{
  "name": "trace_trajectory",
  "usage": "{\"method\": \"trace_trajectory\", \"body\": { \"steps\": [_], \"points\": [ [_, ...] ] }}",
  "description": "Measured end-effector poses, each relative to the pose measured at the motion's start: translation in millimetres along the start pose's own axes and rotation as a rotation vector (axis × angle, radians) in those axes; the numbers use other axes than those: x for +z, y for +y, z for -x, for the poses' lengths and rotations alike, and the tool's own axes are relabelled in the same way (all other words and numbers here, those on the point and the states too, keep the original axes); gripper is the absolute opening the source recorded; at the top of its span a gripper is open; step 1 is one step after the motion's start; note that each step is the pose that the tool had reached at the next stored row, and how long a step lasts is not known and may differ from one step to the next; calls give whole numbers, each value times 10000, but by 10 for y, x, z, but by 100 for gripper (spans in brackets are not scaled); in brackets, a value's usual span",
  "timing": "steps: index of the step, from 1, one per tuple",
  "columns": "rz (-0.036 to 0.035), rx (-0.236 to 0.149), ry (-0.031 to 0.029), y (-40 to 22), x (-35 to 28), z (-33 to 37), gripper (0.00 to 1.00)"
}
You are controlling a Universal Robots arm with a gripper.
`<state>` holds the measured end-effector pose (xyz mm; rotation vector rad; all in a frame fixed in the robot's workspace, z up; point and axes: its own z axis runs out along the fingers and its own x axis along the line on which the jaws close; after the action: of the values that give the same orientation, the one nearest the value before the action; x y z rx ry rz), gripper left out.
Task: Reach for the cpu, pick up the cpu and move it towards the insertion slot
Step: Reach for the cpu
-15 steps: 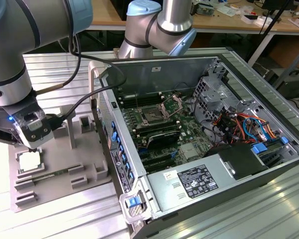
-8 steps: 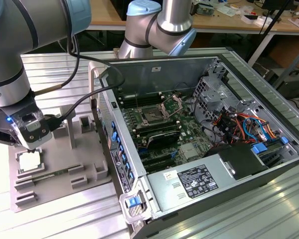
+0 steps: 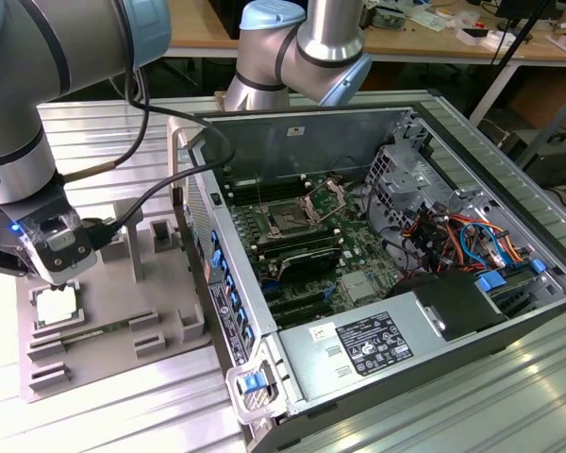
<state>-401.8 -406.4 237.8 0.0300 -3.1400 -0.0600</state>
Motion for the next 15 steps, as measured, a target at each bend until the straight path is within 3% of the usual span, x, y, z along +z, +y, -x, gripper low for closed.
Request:
{"method": "trace_trajectory", "body": {
  "steps": [15],
  "points": [
    [-1,0,0,-3,36,-13,11]
  ]
}}
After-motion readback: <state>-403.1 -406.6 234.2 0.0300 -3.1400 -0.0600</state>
